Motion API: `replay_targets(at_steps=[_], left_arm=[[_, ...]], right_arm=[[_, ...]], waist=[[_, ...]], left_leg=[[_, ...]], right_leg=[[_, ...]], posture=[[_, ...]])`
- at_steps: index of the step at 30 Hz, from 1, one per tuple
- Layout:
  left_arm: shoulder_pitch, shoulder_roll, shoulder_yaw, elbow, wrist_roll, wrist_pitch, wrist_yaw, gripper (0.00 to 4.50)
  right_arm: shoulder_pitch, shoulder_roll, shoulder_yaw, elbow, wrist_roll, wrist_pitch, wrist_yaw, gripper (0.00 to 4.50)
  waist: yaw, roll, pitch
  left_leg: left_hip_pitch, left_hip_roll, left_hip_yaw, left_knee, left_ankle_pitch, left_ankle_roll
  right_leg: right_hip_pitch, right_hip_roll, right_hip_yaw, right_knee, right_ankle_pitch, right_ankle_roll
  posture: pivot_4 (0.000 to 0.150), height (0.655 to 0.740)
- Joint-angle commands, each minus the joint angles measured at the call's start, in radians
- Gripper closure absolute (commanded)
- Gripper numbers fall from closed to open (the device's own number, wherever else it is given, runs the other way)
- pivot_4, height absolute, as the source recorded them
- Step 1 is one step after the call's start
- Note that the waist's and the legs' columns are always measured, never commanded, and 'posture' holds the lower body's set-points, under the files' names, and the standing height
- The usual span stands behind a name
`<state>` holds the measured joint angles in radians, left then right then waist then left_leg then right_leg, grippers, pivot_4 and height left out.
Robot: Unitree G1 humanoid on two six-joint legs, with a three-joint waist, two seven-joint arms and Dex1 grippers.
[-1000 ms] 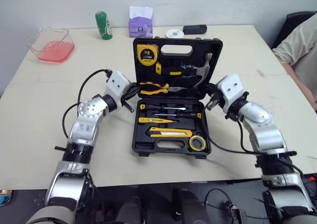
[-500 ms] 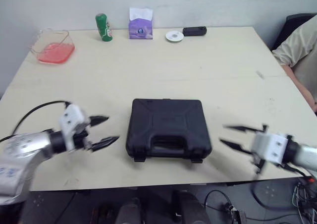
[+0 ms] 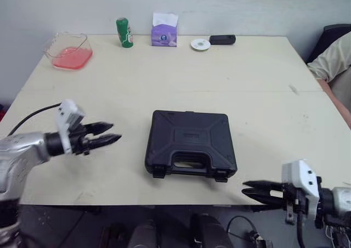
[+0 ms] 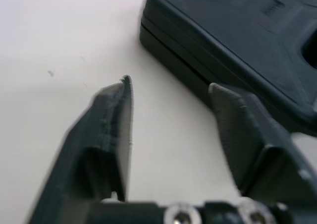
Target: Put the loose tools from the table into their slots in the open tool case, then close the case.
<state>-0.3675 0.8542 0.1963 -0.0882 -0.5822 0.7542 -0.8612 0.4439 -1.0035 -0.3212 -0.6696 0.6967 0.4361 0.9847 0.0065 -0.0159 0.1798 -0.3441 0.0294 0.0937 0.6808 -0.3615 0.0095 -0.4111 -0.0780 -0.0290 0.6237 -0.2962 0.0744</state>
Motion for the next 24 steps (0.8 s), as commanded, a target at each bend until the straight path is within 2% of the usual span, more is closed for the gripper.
replay_targets(at_steps=[1,3,4,9,12,18,21,24], left_arm=[[-0.196,-0.088,-0.144,0.167,0.129,-0.072,0.039,3.39],[-0.305,-0.147,-0.203,0.289,0.18,-0.104,0.032,4.32],[-0.353,-0.172,-0.233,0.357,0.212,-0.127,0.025,4.43],[-0.557,-0.292,-0.315,0.702,0.356,-0.3,0.036,4.43],[-0.632,-0.346,-0.322,0.849,0.388,-0.358,0.003,4.43],[-0.715,-0.421,-0.338,1.029,0.455,-0.475,-0.048,4.43],[-0.697,-0.415,-0.365,1.02,0.481,-0.534,-0.179,4.43],[-0.689,-0.408,-0.364,1.022,0.503,-0.56,-0.206,4.43]], right_arm=[[-0.077,0.012,0.099,0.003,-0.042,0.034,-0.026,4.5],[-0.119,0.015,0.165,0.027,-0.091,0.039,-0.032,4.5],[-0.142,0.019,0.198,0.041,-0.114,0.04,-0.036,4.5],[-0.256,0.054,0.308,0.136,-0.251,0.014,-0.079,4.5],[-0.303,0.056,0.312,0.17,-0.261,0.002,-0.047,4.5],[-0.395,0.099,0.283,0.225,-0.2,0.059,-0.026,4.5],[-0.494,0.116,0.265,0.317,-0.176,0.099,-0.007,4.5],[-0.488,0.078,0.267,0.313,-0.164,0.124,0.061,4.5]], waist=[[0.0,-0.001,0.0],[0.001,-0.003,0.0],[0.0,-0.004,0.0],[-0.007,-0.005,0.0],[-0.005,-0.005,0.001],[-0.001,-0.008,0.002],[-0.009,-0.01,0.004],[-0.002,-0.009,0.004]], left_leg=[[-0.002,0.0,0.001,0.002,0.0,0.001],[-0.003,-0.002,0.001,0.002,0.001,0.002],[-0.004,-0.002,0.001,0.004,0.002,0.003],[-0.007,-0.003,0.002,0.005,0.005,0.003],[-0.009,-0.003,0.002,0.006,0.005,0.003],[-0.011,-0.002,0.001,0.006,0.006,0.003],[-0.011,-0.002,0.001,0.01,0.006,0.003],[-0.011,-0.002,0.0,0.01,0.005,0.003]], right_leg=[[-0.001,0.0,-0.001,0.0,0.001,0.002],[-0.001,0.0,-0.001,0.0,0.002,0.003],[-0.002,0.001,-0.001,0.0,0.002,0.004],[-0.004,0.002,-0.008,0.0,0.004,0.006],[-0.006,0.002,-0.01,0.002,0.004,0.007],[-0.006,0.002,-0.013,0.003,0.004,0.007],[-0.007,0.001,-0.013,0.003,0.004,0.007],[-0.007,0.0,-0.014,0.003,0.004,0.007]], posture=[[0.15,0.74],[0.15,0.74],[0.15,0.74],[0.15,0.74],[0.15,0.74],[0.15,0.74],[0.15,0.74],[0.15,0.74]])
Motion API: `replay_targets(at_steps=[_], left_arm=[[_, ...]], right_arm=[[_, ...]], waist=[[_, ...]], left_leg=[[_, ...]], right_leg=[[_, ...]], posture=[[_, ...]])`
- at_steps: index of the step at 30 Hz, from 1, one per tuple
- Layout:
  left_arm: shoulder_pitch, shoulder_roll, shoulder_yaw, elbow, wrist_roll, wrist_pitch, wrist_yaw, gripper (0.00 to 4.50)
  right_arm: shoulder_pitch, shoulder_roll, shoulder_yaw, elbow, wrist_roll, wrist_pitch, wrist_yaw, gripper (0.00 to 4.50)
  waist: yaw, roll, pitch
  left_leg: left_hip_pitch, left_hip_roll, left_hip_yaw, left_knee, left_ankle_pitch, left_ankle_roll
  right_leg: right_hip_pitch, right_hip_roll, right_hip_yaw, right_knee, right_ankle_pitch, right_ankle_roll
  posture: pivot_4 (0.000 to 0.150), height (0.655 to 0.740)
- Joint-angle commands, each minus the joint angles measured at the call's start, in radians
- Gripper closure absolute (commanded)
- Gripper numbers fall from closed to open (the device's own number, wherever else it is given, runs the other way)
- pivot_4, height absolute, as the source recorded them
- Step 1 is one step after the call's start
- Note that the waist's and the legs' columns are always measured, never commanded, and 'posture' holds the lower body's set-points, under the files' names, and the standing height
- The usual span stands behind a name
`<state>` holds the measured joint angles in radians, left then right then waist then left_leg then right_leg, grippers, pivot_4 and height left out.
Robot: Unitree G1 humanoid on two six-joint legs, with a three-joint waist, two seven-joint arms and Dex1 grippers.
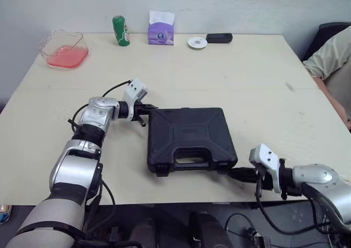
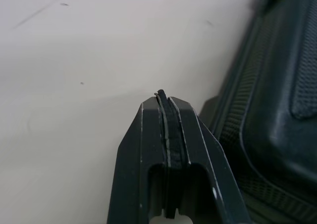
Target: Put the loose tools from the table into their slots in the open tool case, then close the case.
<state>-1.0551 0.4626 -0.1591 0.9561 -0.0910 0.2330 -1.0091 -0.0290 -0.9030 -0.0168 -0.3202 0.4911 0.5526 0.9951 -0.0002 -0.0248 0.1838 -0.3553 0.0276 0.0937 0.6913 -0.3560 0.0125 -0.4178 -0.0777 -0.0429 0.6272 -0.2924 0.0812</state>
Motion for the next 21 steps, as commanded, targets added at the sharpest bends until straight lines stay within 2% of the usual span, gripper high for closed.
replay_targets(at_steps=[1,5,11,14,17,21], left_arm=[[-0.003,-0.015,-0.004,-0.013,0.019,-0.048,-0.051,4.43],[0.011,-0.002,0.01,-0.032,0.017,-0.055,-0.095,4.43],[0.188,0.081,-0.04,-0.342,-0.017,0.021,-0.311,4.43],[0.256,0.112,-0.043,-0.451,-0.007,0.032,-0.317,4.43],[0.217,0.113,-0.005,-0.45,-0.015,0.077,-0.268,4.43],[0.151,0.105,0.04,-0.551,-0.131,0.262,-0.326,4.43]], right_arm=[[0.002,-0.044,-0.035,-0.046,0.036,-0.004,0.08,4.5],[-0.025,-0.019,-0.043,-0.011,-0.001,-0.018,0.026,4.5],[-0.058,-0.023,-0.019,0.022,-0.071,-0.062,0.026,4.5],[-0.05,-0.037,-0.036,0.03,-0.078,-0.059,0.034,4.5],[0.042,-0.082,-0.114,-0.001,-0.062,-0.048,0.063,4.5],[0.156,-0.076,-0.248,-0.05,-0.041,-0.018,0.026,4.5]], waist=[[0.013,0.0,0.0],[0.023,0.0,0.0],[0.01,0.0,0.0],[0.003,0.001,0.0],[0.019,0.001,0.0],[0.028,0.001,0.0]], left_leg=[[-0.001,0.0,-0.001,0.0,0.0,0.0],[-0.004,0.0,-0.002,0.001,0.0,0.0],[-0.004,0.0,-0.002,0.003,-0.001,0.002],[-0.004,0.001,-0.002,0.003,-0.001,0.001],[-0.005,0.001,-0.004,0.005,-0.001,0.001],[-0.009,0.001,-0.006,0.009,-0.002,0.003]], right_leg=[[0.0,0.0,-0.001,0.0,0.0,0.0],[-0.001,0.0,-0.003,0.001,0.0,0.0],[-0.001,-0.001,-0.003,0.001,0.001,0.001],[-0.001,-0.001,-0.003,0.001,0.0,0.001],[-0.001,-0.002,-0.003,0.001,0.0,0.001],[-0.001,-0.001,-0.005,0.001,0.001,0.002]], posture=[[0.15,0.74],[0.15,0.74],[0.15,0.74],[0.15,0.74],[0.15,0.74],[0.15,0.74]])
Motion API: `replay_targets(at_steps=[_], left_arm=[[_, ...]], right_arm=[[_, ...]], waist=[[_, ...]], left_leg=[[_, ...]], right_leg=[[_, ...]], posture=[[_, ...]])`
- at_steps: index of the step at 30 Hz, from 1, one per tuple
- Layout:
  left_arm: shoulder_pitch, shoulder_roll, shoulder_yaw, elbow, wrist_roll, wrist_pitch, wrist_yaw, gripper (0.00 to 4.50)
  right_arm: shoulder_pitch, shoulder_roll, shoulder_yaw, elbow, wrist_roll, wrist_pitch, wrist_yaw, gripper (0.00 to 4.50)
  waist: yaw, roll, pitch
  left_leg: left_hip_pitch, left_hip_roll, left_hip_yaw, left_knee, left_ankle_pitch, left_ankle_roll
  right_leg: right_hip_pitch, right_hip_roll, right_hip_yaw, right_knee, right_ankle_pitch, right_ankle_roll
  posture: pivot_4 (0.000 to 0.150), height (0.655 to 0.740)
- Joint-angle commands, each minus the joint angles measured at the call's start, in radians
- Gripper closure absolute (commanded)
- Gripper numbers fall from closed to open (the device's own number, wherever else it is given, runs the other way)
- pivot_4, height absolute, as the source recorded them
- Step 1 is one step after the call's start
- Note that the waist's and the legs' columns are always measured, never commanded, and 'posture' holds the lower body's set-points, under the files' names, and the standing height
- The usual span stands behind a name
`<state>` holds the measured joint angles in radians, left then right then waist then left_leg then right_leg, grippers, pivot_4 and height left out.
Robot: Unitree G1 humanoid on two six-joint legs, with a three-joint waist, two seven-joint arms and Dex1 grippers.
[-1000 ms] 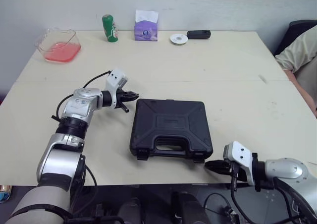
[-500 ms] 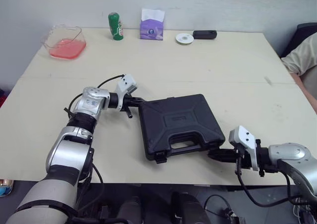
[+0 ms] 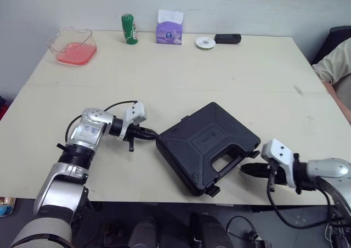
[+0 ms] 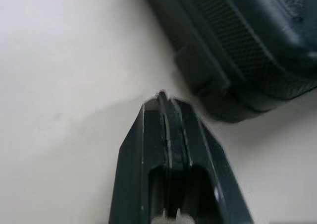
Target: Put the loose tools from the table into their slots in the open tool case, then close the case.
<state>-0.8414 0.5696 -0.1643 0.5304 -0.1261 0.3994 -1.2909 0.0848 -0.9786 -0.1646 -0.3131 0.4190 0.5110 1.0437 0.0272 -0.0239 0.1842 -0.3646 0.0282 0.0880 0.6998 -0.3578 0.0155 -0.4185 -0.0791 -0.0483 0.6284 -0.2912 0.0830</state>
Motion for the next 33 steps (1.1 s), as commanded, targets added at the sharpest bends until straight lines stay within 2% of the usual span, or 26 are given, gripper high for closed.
replay_targets(at_steps=[1,4,7,11,16,20,25,30,33], left_arm=[[-0.072,-0.009,0.053,-0.164,-0.125,0.127,-0.054,4.43],[-0.117,-0.083,0.046,-0.25,-0.178,0.205,-0.012,4.43],[-0.143,-0.172,-0.004,-0.265,-0.149,0.183,0.047,4.43],[-0.203,-0.354,-0.073,-0.161,-0.086,0.113,0.171,4.43],[-0.243,-0.5,-0.181,-0.037,0.002,0.025,0.226,4.43],[-0.263,-0.538,-0.275,0.113,0.12,-0.077,0.265,4.43],[-0.269,-0.538,-0.369,0.227,0.228,-0.216,0.246,4.43],[-0.24,-0.542,-0.435,0.267,0.31,-0.29,0.237,4.43],[-0.223,-0.548,-0.444,0.261,0.329,-0.299,0.218,4.43]], right_arm=[[0.065,0.006,-0.131,-0.069,0.035,0.034,-0.035,4.5],[0.115,0.043,-0.223,-0.104,0.062,0.075,-0.083,4.5],[0.121,0.074,-0.262,-0.128,0.083,0.111,-0.125,4.5],[0.117,0.099,-0.243,-0.152,0.072,0.114,-0.166,4.5],[0.072,0.107,-0.195,-0.157,0.061,0.124,-0.211,4.5],[0.031,0.103,-0.163,-0.153,0.06,0.132,-0.225,4.5],[0.005,0.106,-0.147,-0.162,0.069,0.144,-0.233,4.5],[-0.064,0.135,-0.127,-0.18,0.104,0.206,-0.269,4.5],[-0.091,0.146,-0.105,-0.178,0.096,0.22,-0.28,4.5]], waist=[[-0.001,0.0,0.0],[0.0,0.0,0.0],[-0.001,0.0,0.0],[-0.001,0.001,0.0],[-0.004,0.001,0.0],[-0.003,0.001,0.0],[-0.002,0.001,-0.001],[-0.005,-0.001,-0.003],[-0.013,-0.001,-0.003]], left_leg=[[-0.001,0.0,-0.001,0.0,0.0,0.0],[-0.002,-0.001,-0.001,0.0,0.0,0.001],[-0.003,-0.002,-0.002,0.001,0.0,0.001],[-0.002,-0.003,-0.001,0.001,0.001,0.002],[-0.002,-0.004,0.0,0.0,0.001,0.003],[-0.002,-0.005,0.001,0.0,0.001,0.004],[-0.002,-0.006,0.0,0.0,0.002,0.005],[0.0,-0.005,0.0,0.0,0.001,0.006],[0.01,-0.002,0.0,-0.002,-0.003,0.011]], right_leg=[[0.0,0.0,0.0,0.0,0.001,0.001],[0.0,-0.001,0.001,0.0,0.001,0.002],[0.0,-0.001,0.001,-0.001,0.002,0.003],[0.0,0.001,0.001,-0.001,0.002,0.003],[0.0,0.002,0.002,-0.001,0.002,0.004],[-0.002,0.002,0.002,-0.003,0.002,0.004],[-0.002,0.0,0.002,-0.003,0.002,0.004],[0.0,-0.003,0.002,-0.003,0.002,0.004],[0.009,-0.002,0.002,-0.006,0.002,0.003]], posture=[[0.15,0.74],[0.15,0.74],[0.15,0.74],[0.15,0.74],[0.15,0.74],[0.15,0.74],[0.15,0.74],[0.15,0.74],[0.15,0.74]])
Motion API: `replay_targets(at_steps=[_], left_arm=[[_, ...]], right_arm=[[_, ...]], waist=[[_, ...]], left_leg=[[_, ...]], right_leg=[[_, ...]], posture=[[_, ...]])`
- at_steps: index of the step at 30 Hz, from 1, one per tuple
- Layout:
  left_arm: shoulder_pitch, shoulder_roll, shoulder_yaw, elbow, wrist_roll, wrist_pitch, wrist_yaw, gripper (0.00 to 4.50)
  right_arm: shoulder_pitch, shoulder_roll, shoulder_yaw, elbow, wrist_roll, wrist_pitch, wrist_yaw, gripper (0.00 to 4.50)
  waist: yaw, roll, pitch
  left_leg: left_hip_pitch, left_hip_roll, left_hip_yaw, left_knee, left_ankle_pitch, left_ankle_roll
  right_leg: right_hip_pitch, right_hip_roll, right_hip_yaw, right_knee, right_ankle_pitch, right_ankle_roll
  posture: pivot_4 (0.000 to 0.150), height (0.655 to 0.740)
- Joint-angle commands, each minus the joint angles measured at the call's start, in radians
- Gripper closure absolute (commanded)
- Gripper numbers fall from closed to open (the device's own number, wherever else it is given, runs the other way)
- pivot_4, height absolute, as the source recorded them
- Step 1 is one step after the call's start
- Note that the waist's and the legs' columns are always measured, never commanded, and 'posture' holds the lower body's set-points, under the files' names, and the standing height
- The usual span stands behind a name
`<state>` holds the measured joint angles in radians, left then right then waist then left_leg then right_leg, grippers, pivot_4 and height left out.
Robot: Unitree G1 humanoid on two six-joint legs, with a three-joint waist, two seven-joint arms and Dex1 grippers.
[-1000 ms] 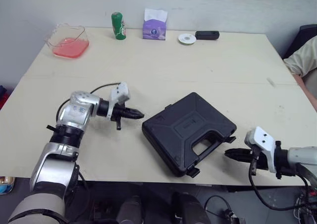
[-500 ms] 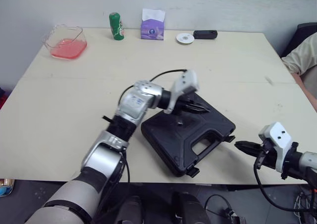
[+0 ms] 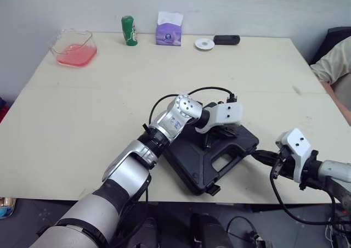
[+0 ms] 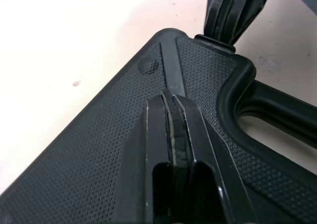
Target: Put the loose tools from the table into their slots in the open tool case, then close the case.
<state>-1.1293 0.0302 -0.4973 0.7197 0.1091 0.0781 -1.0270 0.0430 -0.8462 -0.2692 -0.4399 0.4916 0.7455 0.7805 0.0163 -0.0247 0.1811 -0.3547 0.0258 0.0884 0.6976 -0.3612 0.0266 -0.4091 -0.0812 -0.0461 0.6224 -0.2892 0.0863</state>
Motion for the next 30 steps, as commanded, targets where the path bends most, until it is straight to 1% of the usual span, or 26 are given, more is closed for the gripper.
replay_targets(at_steps=[1,5,8,11,14,16,17,18,19,20,23,25,27,30], left_arm=[[0.066,-0.011,-0.11,0.074,0.1,0.022,-0.041,4.43],[0.079,-0.026,-0.111,0.074,0.122,0.02,-0.023,4.43],[0.083,-0.028,-0.106,0.071,0.128,0.021,-0.026,4.43],[0.084,-0.025,-0.083,0.06,0.115,0.025,-0.027,4.43],[0.082,0.009,-0.018,-0.01,0.039,0.032,-0.095,4.43],[0.093,0.033,0.015,-0.083,-0.012,0.087,-0.156,4.43],[0.117,0.105,0.059,-0.247,-0.134,0.192,-0.282,4.43],[0.136,0.16,0.09,-0.374,-0.225,0.273,-0.374,4.43],[0.158,0.22,0.11,-0.485,-0.297,0.341,-0.452,4.43],[0.183,0.282,0.113,-0.576,-0.341,0.395,-0.509,4.43],[0.252,0.407,0.076,-0.734,-0.374,0.462,-0.559,4.43],[0.288,0.461,0.037,-0.791,-0.37,0.473,-0.554,4.43],[0.314,0.49,0.004,-0.813,-0.348,0.45,-0.527,4.43],[0.328,0.484,-0.042,-0.794,-0.283,0.411,-0.443,4.43]], right_arm=[[-0.052,0.015,0.003,-0.052,0.022,-0.012,-0.018,4.5],[-0.077,0.033,0.016,-0.058,0.04,0.009,-0.022,4.5],[-0.093,0.046,0.021,-0.063,0.048,0.027,-0.027,4.5],[-0.088,0.029,0.024,-0.082,0.045,0.046,-0.018,4.5],[-0.03,-0.004,-0.015,-0.134,0.076,0.076,0.023,4.5],[0.0,-0.017,-0.035,-0.161,0.097,0.091,0.033,4.5],[0.063,-0.037,-0.054,-0.217,0.133,0.107,0.073,4.5],[0.113,-0.052,-0.069,-0.26,0.161,0.118,0.102,4.5],[0.154,-0.066,-0.07,-0.298,0.185,0.127,0.128,4.5],[0.186,-0.076,-0.054,-0.331,0.203,0.13,0.144,4.5],[0.21,-0.068,0.043,-0.379,0.213,0.132,0.126,4.5],[0.196,-0.052,0.116,-0.388,0.192,0.122,0.102,4.5],[0.179,-0.036,0.175,-0.392,0.183,0.117,0.079,4.5],[0.136,-0.001,0.234,-0.376,0.178,0.116,0.039,4.5]], waist=[[-0.005,0.0,-0.001],[-0.017,-0.002,-0.006],[-0.019,-0.001,-0.012],[-0.02,-0.001,-0.014],[-0.02,0.001,-0.015],[-0.02,0.001,-0.015],[-0.018,0.001,-0.015],[-0.018,0.006,-0.012],[-0.019,0.009,-0.011],[-0.021,0.009,-0.009],[-0.019,0.01,-0.007],[-0.012,0.01,-0.008],[-0.004,0.01,-0.007],[0.004,0.009,-0.007]], left_leg=[[0.001,0.001,0.0,0.0,0.0,0.0],[0.001,0.002,-0.001,-0.001,-0.001,-0.001],[0.002,0.003,0.0,-0.001,-0.001,-0.002],[0.002,0.003,0.0,-0.001,-0.002,-0.003],[0.002,0.003,0.0,-0.002,-0.002,-0.003],[0.002,0.004,0.0,-0.005,-0.001,-0.005],[0.002,0.004,0.0,-0.006,-0.001,-0.005],[0.002,0.004,0.0,-0.007,0.0,-0.007],[0.001,0.004,0.0,-0.008,0.003,-0.011],[0.001,0.004,-0.001,-0.009,0.004,-0.015],[0.001,0.006,-0.001,-0.011,0.007,-0.019],[0.003,0.003,-0.002,-0.011,0.008,-0.017],[0.003,0.001,-0.005,-0.011,0.008,-0.015],[0.001,-0.001,-0.005,-0.01,0.008,-0.013]], right_leg=[[0.001,0.0,0.0,0.0,0.0,-0.001],[0.001,0.001,0.007,0.0,-0.001,-0.002],[0.001,0.002,0.008,0.0,-0.001,-0.002],[0.001,0.002,0.009,0.0,-0.002,-0.003],[0.0,0.002,0.009,0.001,-0.002,-0.003],[-0.002,0.003,0.009,0.001,-0.003,-0.006],[-0.002,0.003,0.008,0.002,-0.004,-0.006],[-0.003,0.003,0.008,0.003,-0.004,-0.007],[-0.005,0.004,0.008,0.004,-0.004,-0.008],[-0.005,0.004,0.008,0.005,-0.005,-0.008],[-0.007,0.006,0.009,0.006,-0.006,-0.01],[-0.005,0.004,0.009,0.006,-0.006,-0.01],[-0.002,0.003,0.008,0.004,-0.005,-0.009],[-0.003,0.002,0.009,0.003,-0.005,-0.008]], posture=[[0.15,0.74],[0.15,0.74],[0.15,0.74],[0.15,0.74],[0.15,0.74],[0.15,0.74],[0.15,0.74],[0.15,0.74],[0.15,0.74],[0.15,0.74],[0.15,0.74],[0.15,0.74],[0.15,0.74],[0.15,0.74]])
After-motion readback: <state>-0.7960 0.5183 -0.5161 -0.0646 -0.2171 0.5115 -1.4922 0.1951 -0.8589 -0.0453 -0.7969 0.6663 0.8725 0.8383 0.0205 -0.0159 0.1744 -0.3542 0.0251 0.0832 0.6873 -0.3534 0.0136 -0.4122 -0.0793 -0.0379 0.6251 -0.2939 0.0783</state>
